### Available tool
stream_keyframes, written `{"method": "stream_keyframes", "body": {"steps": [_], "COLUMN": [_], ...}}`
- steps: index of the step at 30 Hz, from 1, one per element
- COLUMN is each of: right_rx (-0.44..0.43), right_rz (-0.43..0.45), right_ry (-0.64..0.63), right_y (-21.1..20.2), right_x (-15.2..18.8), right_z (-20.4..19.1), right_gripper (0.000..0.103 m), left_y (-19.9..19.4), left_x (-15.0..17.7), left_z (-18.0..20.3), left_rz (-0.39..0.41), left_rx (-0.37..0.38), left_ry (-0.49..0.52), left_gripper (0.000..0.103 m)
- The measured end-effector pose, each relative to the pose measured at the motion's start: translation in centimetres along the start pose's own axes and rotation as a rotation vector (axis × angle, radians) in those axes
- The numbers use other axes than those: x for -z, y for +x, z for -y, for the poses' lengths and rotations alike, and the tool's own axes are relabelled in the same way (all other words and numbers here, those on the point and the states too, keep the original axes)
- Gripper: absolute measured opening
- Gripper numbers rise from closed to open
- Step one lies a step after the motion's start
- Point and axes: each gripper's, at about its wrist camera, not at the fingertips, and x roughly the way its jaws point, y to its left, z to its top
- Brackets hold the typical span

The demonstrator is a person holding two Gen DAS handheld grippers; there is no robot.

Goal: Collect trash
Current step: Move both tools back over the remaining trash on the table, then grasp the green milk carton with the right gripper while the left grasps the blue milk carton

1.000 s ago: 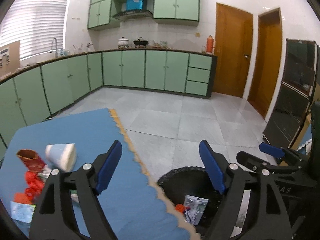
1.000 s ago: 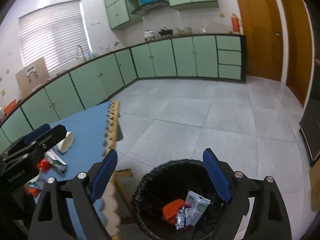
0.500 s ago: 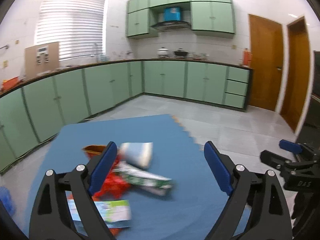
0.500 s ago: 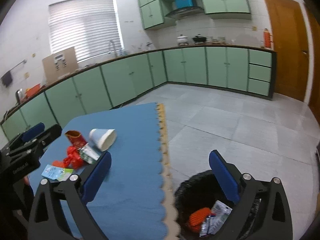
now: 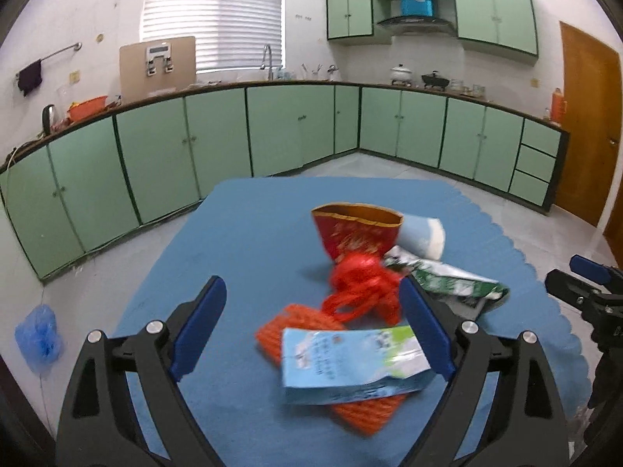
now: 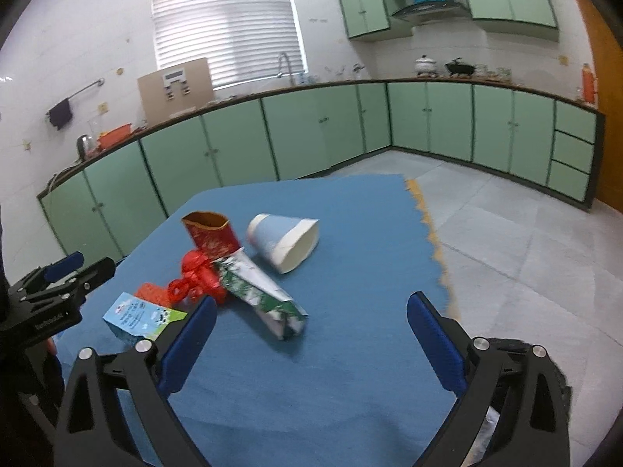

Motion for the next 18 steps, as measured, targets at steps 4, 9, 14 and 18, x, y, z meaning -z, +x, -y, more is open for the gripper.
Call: {"method": "stream_keyframes", "body": {"steps": [4,9,14,18], "right_rx": [-0.014,-0.027,-0.032,-0.044], "right_rz": [-0.030,-0.097,-0.162,-0.192], "right_ry": [-0.053,-0.071,-0.079,-0.077], "right_y": [2.4,5.4,7.4,8.3], "right_x": [0.5,0.9,1.2,0.9], "right_z": [-1.2,-1.5,-1.6,-1.6], "right_gripper": [0.092,0.089,0.081,0.070], "left_y": [0.2,0.7,1.4,1.8], "left_x": [0.6,1.1,1.4,1.8], "left_z": [-1.0,-1.8,-2.3,-2.9], "left_rz": [-0.007,-0.018,-0.039,-0.061], "left_rx": [-0.012,-0.023,-0.036,-0.032], "left_ry": [-0.006,-0.016,-0.029,-0.049], "left_gripper": [0.087,0.087,0.087,0.087]}}
